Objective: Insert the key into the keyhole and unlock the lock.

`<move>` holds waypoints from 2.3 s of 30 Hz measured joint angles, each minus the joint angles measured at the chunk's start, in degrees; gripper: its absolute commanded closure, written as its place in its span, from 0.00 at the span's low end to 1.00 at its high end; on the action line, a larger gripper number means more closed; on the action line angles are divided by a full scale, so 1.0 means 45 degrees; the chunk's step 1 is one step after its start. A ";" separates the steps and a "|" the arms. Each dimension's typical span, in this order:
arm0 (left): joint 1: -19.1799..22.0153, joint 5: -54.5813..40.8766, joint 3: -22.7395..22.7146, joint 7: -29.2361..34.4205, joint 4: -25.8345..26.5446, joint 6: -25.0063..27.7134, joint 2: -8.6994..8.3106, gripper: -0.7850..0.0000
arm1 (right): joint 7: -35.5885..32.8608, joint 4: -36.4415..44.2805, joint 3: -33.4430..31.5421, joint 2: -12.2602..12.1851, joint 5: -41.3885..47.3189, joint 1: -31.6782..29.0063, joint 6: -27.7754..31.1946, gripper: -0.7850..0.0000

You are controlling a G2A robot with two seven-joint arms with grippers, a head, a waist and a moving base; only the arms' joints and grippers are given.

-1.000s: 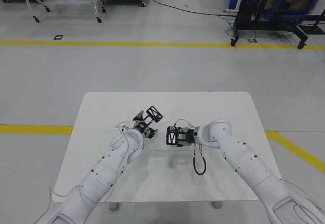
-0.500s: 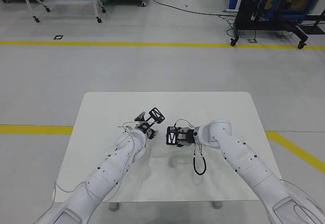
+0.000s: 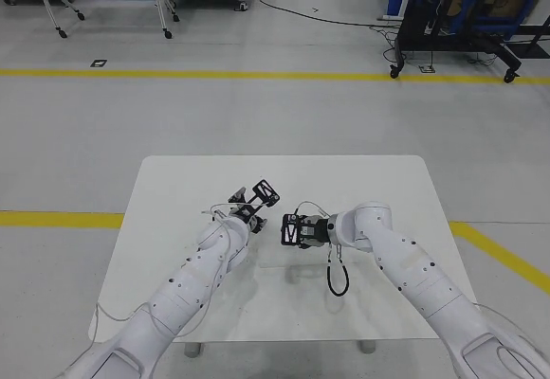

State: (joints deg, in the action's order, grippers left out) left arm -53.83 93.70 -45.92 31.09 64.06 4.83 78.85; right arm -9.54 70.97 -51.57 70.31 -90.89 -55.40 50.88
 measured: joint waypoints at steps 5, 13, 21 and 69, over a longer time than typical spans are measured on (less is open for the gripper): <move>0.0041 -0.0015 -0.0220 -0.0144 0.0029 0.0126 0.0023 0.00 | 0.2076 0.0546 -0.0815 -0.0303 -0.0042 -0.0788 -0.0544 1.00; -0.0239 0.0508 -0.0643 -0.0187 0.0463 -0.0221 -0.0043 0.00 | 0.7284 0.1365 -0.3011 -0.1076 -0.0169 -0.2647 -0.0263 1.00; -0.0912 0.0006 -0.1463 -0.1480 0.1677 0.0288 -0.0219 0.00 | 1.2056 0.1543 -0.4223 -0.1532 -0.0557 -0.3895 0.0085 1.00; -0.0592 -0.7928 -0.1817 -1.1681 -0.1044 1.1815 -0.2150 0.00 | 0.7546 -0.1686 -0.0729 -0.0665 1.2322 -0.1677 0.1583 1.00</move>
State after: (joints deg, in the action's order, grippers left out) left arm -56.49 58.03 -54.10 -21.47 59.36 58.00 69.18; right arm 24.41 63.39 -54.85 67.32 -35.44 -62.95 58.00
